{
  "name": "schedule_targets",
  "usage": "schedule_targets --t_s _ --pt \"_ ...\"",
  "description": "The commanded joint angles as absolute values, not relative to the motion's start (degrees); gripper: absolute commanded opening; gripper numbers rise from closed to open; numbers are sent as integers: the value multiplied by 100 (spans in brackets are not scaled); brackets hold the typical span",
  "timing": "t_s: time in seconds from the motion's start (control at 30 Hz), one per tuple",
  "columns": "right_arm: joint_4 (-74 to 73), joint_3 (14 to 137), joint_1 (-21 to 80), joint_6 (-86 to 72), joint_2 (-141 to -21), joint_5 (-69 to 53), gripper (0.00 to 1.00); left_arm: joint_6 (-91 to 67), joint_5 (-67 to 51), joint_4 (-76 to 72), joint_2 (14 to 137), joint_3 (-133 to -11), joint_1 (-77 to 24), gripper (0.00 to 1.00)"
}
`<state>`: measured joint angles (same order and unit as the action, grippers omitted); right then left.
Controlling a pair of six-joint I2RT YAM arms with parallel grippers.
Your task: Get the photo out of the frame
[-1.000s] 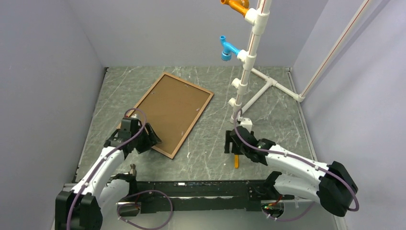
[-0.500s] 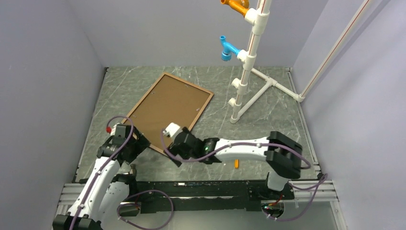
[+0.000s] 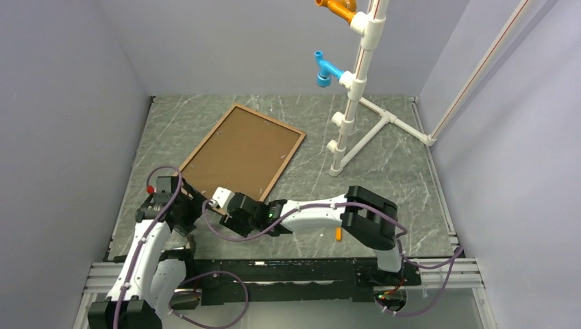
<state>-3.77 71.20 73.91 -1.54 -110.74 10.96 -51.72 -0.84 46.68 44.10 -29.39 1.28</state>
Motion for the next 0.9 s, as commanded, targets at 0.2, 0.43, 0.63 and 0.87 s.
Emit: schedule_targets --t_s 0.2,0.43,0.63,0.87 --pt "-113 7459 7420 206 -11425 1407 51 -4975 -1323 4003 5008 -2839 591 87" --pt "122 7286 7490 186 -11582 1553 50 -4812 -1515 3637 5254 -2624 901 87" --pt "337 7113 7535 46 -11591 1585 39 -4641 -2160 3211 5217 -2317 1135 86" --pt "338 7084 7461 -224 -11225 1382 0 -4592 -2691 2832 4881 -2059 1217 88"
